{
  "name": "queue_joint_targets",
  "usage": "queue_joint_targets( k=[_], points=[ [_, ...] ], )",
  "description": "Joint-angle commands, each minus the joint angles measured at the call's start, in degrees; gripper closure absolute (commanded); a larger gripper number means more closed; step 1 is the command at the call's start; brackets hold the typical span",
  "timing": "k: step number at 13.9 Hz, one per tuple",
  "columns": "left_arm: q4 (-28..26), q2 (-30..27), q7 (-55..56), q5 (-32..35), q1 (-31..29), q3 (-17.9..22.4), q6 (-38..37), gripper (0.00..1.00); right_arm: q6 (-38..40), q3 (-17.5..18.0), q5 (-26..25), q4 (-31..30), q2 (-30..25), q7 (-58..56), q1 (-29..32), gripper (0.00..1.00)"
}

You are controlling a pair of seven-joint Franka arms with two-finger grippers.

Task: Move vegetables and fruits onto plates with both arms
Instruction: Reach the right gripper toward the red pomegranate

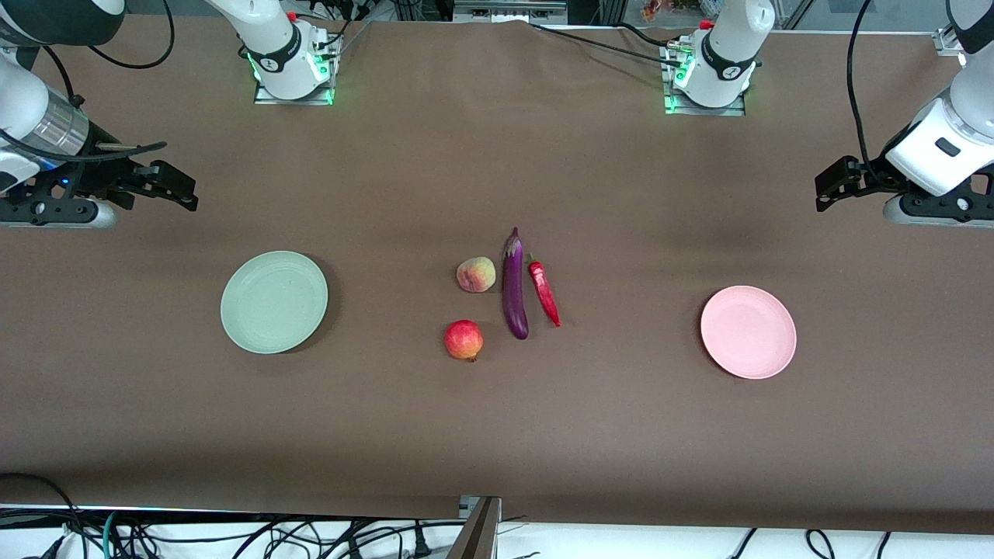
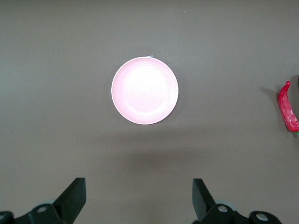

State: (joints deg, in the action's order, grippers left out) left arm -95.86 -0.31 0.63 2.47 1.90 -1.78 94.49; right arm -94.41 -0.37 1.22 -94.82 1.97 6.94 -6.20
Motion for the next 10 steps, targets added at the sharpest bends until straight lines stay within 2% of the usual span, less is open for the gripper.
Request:
queue_joint_targets(
  k=[1,5,10],
  points=[
    [2.0,0.8,-1.1,1.3,0.2,-0.1,-1.7,0.0,0.2,0.8,-0.4,1.0,3.1,0.5,-1.8,0.0],
    [2.0,0.8,-0.8,1.2,0.4,-0.1,-1.8,0.0,-11.4,0.8,-0.4,5.8,17.9,14.5,-11.1,0.0],
    [2.0,0.8,-0.8,1.1,0.4,-0.1,-1.9,0.0,-29.0,0.8,0.0,22.7,42.0,34.7,-20.9,0.0]
  ],
)
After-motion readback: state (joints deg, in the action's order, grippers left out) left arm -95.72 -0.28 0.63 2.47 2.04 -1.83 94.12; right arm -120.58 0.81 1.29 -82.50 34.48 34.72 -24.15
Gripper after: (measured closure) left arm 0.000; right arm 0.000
